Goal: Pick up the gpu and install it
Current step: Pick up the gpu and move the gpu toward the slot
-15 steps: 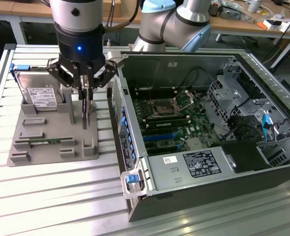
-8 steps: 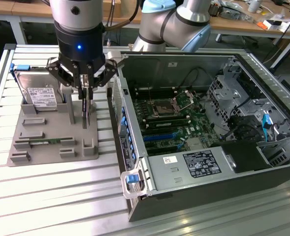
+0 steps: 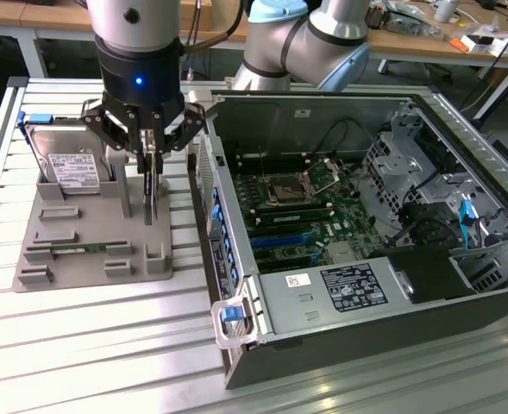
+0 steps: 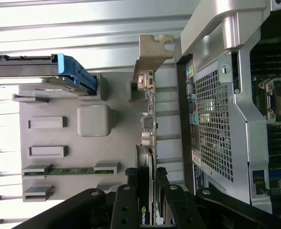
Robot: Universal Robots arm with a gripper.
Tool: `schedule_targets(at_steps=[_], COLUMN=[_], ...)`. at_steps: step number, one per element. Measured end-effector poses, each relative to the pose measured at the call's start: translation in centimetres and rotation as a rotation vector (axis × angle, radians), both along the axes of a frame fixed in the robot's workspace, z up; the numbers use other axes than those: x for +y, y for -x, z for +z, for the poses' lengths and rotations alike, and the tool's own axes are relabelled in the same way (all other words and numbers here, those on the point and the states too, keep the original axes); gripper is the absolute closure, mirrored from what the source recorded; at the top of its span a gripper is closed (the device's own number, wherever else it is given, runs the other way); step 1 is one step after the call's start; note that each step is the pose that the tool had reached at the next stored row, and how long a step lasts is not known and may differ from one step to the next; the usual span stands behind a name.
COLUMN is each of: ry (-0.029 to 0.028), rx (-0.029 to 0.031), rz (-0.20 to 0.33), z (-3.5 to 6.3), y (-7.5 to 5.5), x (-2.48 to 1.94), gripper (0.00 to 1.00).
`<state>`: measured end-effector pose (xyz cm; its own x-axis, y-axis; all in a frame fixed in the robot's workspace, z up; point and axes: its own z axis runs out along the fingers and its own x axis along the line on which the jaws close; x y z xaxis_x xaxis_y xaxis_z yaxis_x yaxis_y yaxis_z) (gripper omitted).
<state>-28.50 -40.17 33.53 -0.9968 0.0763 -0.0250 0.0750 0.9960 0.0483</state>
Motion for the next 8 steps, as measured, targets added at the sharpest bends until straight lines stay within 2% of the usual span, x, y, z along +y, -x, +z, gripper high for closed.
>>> schedule_targets(at_steps=[8], ry=[0.0], rx=[0.0], rz=[0.0], z=[0.22], y=[0.0], x=[0.0], gripper=[0.74])
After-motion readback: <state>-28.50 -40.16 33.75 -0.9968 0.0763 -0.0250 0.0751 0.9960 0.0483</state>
